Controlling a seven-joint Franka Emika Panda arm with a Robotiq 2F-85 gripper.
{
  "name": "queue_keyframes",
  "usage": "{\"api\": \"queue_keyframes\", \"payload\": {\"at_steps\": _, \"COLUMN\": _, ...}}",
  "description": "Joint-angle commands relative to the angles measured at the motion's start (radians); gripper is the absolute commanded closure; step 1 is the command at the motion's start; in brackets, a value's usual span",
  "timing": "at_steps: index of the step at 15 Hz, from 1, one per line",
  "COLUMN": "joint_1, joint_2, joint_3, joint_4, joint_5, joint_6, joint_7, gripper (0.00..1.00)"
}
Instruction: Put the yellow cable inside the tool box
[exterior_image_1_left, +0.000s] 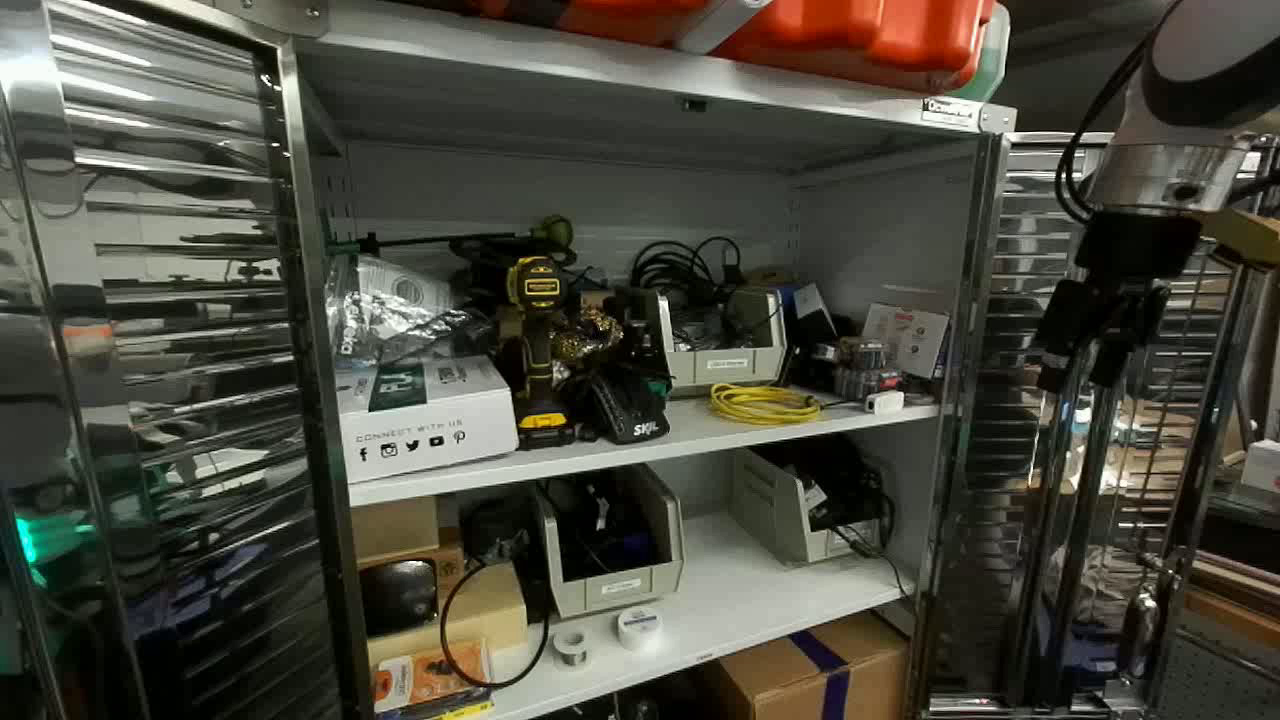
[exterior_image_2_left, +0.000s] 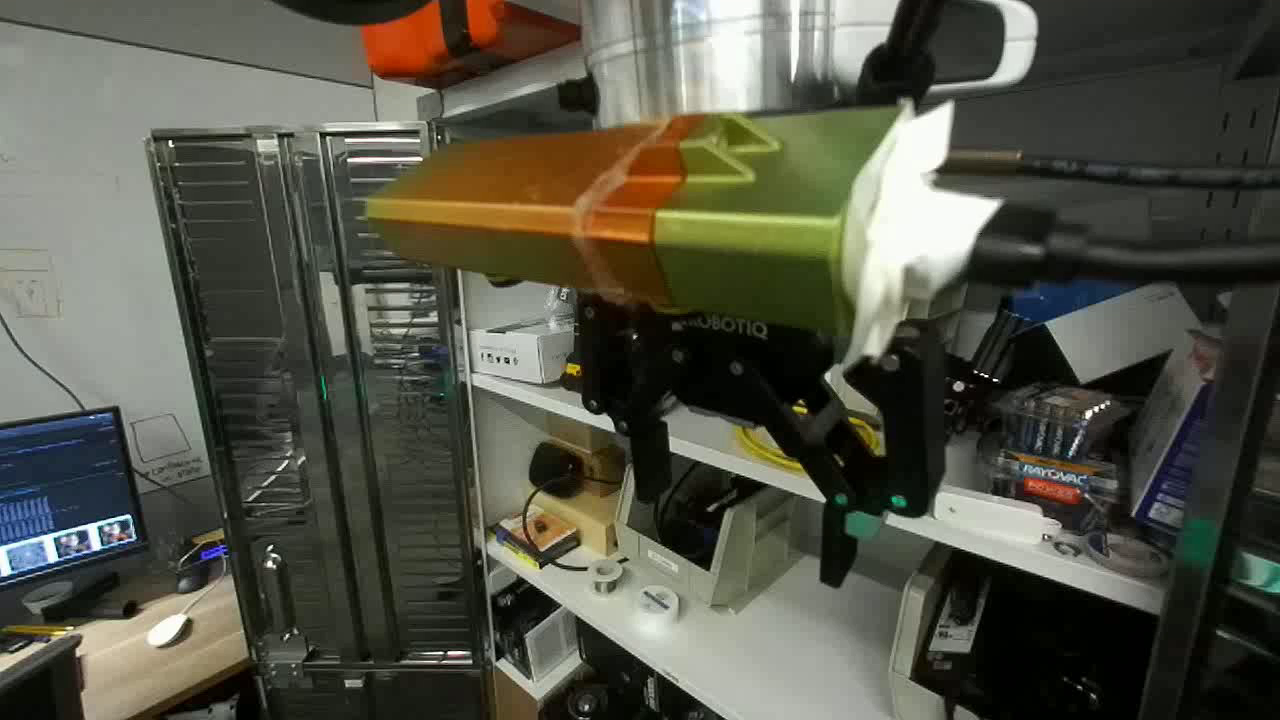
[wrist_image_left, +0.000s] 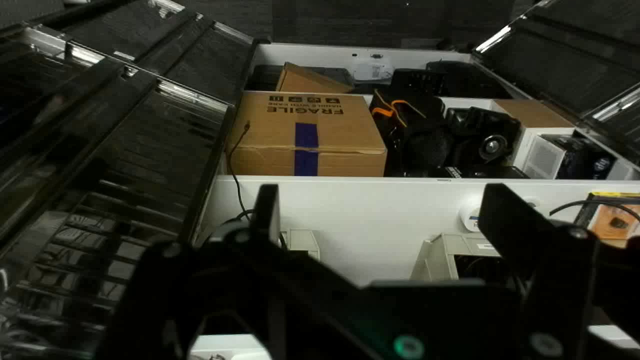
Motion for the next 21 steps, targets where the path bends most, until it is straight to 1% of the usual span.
{"api": "queue_keyframes", "payload": {"at_steps": 1, "joint_1": -0.012, "joint_2": 0.002, "joint_3": 0.010, "joint_4": 0.006, "joint_5": 0.007, "joint_6": -0.001, "joint_7": -0.006, "gripper": 0.00}}
{"api": "queue_keyframes", "payload": {"at_steps": 10, "joint_1": -0.012, "joint_2": -0.006, "joint_3": 0.010, "joint_4": 0.017, "joint_5": 0.007, "joint_6": -0.001, "joint_7": -0.005, "gripper": 0.00}}
{"api": "queue_keyframes", "payload": {"at_steps": 13, "joint_1": 0.006, "joint_2": 0.060, "joint_3": 0.034, "joint_4": 0.039, "joint_5": 0.006, "joint_6": 0.020, "joint_7": 0.010, "gripper": 0.00}}
{"api": "queue_keyframes", "payload": {"at_steps": 15, "joint_1": 0.027, "joint_2": 0.126, "joint_3": 0.060, "joint_4": 0.070, "joint_5": 0.016, "joint_6": 0.022, "joint_7": 0.019, "gripper": 0.00}}
{"api": "queue_keyframes", "payload": {"at_steps": 18, "joint_1": 0.058, "joint_2": 0.246, "joint_3": 0.112, "joint_4": 0.147, "joint_5": 0.029, "joint_6": 0.057, "joint_7": 0.055, "gripper": 0.00}}
{"api": "queue_keyframes", "payload": {"at_steps": 21, "joint_1": 0.065, "joint_2": 0.360, "joint_3": 0.165, "joint_4": 0.227, "joint_5": 0.004, "joint_6": 0.168, "joint_7": 0.142, "gripper": 0.00}}
